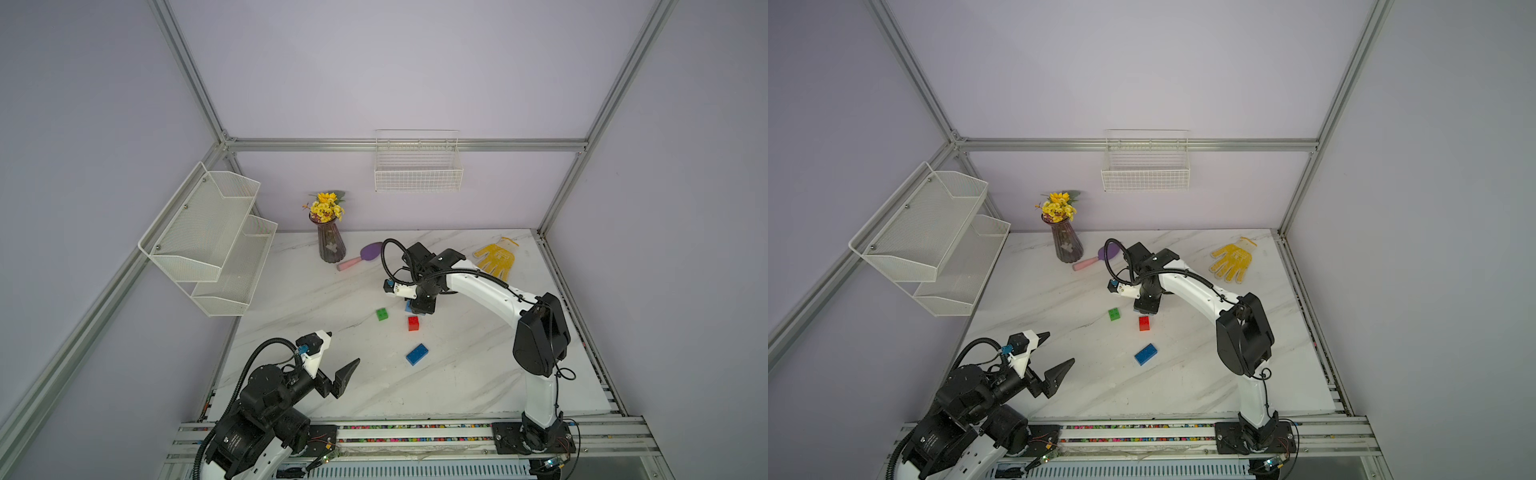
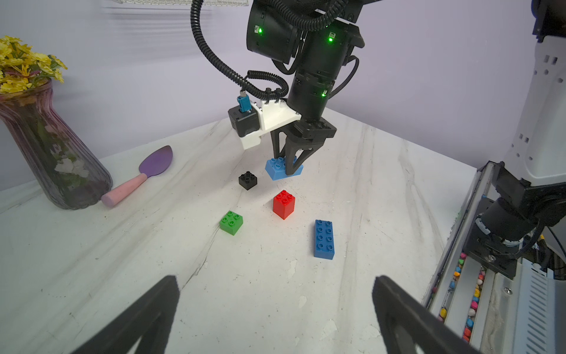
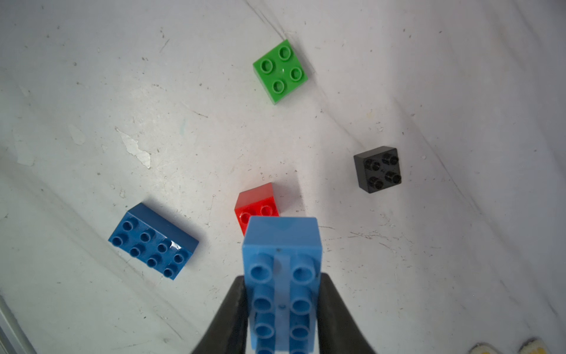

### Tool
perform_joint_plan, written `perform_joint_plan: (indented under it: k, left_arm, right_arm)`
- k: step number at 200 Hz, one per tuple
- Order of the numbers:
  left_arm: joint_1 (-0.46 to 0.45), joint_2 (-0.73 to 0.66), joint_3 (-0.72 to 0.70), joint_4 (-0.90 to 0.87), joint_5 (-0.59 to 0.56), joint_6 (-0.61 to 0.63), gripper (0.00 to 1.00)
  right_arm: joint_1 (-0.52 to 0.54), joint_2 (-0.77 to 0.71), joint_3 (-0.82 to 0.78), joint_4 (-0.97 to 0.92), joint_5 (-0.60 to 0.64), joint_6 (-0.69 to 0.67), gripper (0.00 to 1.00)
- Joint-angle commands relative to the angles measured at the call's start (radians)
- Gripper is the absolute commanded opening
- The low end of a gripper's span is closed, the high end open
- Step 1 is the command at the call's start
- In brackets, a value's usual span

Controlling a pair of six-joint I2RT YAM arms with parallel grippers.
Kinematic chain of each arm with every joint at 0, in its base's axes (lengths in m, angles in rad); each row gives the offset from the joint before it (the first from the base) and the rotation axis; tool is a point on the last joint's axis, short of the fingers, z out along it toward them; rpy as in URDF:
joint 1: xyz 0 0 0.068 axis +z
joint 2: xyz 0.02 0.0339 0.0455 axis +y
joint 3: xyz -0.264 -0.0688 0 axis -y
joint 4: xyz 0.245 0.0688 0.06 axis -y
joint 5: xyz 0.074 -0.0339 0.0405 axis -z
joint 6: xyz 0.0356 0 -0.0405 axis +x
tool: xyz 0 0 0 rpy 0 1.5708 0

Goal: Assemble the letter f with lego
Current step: Assemble the lego brick with the lego brick.

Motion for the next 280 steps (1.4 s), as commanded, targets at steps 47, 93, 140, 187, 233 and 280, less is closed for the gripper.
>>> perform_joint_plan:
  k: [47,93,140,187,233,280]
  left_arm:
    - [-0.005,-0.004,-0.005,0.022,0.01,0.034,1.0]
    - [-0.007,0.005,-0.006,0.025,0.011,0.035,1.0]
    - [-0.006,0.006,-0.006,0.025,0.009,0.037,1.0]
    - [-0.006,0.006,-0.006,0.025,0.007,0.035,1.0]
    - [-0.006,0.007,-0.006,0.025,0.005,0.035,1.0]
    - [-0.006,0.007,-0.006,0.025,0.005,0.037,1.0]
  right_arm:
    - [0.004,0.021,0.051,-0.115,-0.02,-0.178,0.0]
    - [0.034,0.065,0.054,-0.108,0.024,-0.176,0.0]
    - [0.064,0.105,0.044,-0.064,0.084,-0.173,0.0]
    - [0.072,0.116,0.04,-0.042,0.095,-0.174,0.0]
    - [0.072,0.122,0.021,-0.034,0.103,-0.177,0.0]
    - [0.072,0.13,0.016,-0.026,0.097,-0.181,0.0]
